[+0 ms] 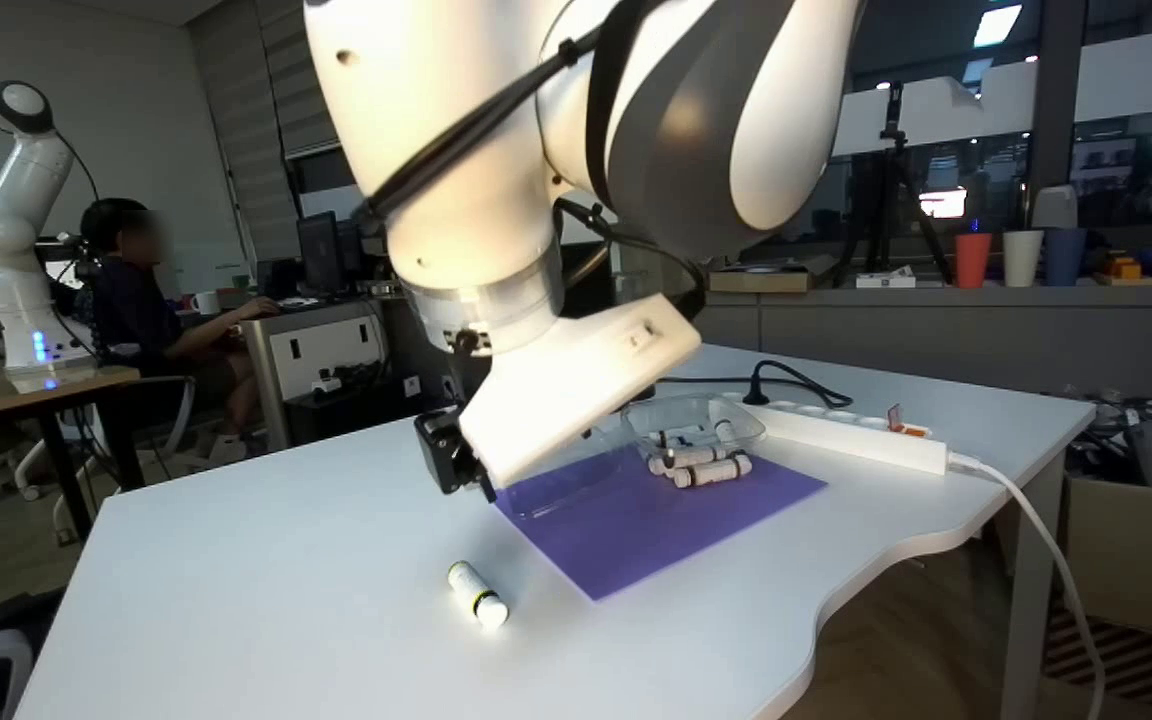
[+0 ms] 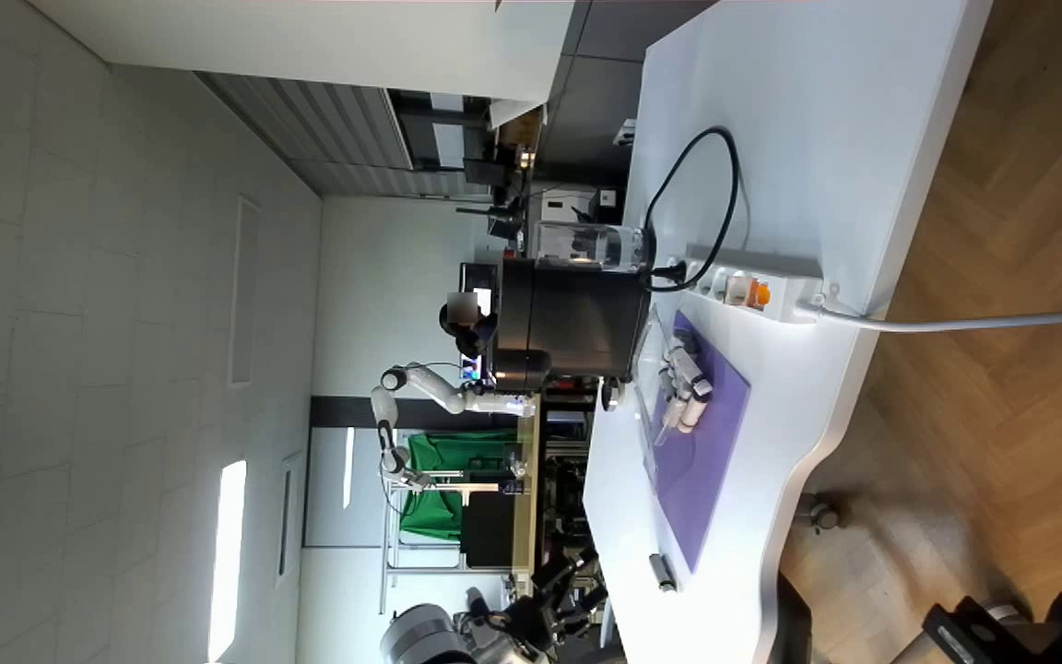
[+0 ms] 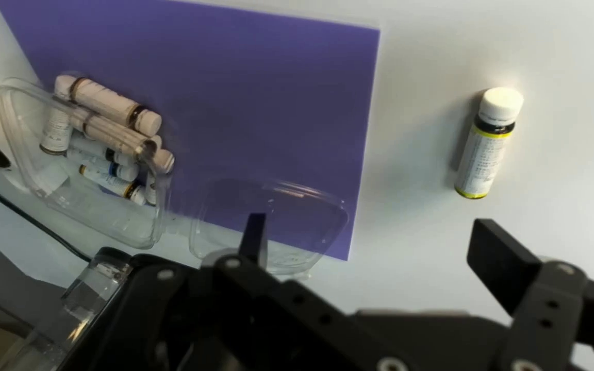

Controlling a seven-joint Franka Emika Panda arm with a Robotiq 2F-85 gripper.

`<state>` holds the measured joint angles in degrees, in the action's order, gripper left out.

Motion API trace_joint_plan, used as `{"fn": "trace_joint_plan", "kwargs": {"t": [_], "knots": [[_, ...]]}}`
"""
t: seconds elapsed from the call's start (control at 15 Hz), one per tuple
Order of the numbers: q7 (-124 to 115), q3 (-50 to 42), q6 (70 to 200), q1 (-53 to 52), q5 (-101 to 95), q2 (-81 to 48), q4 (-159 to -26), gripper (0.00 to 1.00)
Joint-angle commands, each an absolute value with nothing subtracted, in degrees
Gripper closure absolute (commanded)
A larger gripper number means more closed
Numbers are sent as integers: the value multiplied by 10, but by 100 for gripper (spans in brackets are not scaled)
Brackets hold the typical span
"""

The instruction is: Put the bottle on the table inside the clear container on the right

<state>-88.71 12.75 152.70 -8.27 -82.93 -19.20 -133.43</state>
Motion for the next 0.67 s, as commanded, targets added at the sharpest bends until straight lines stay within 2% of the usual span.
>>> {"fn": "trace_joint_plan", "kwargs": {"t": [0.0, 0.6], "knots": [[-1015, 120, 1518, -109, -921, -272, -1289, 0], [-1128, 125, 1502, -132, -1033, -376, -1215, 0]]}}
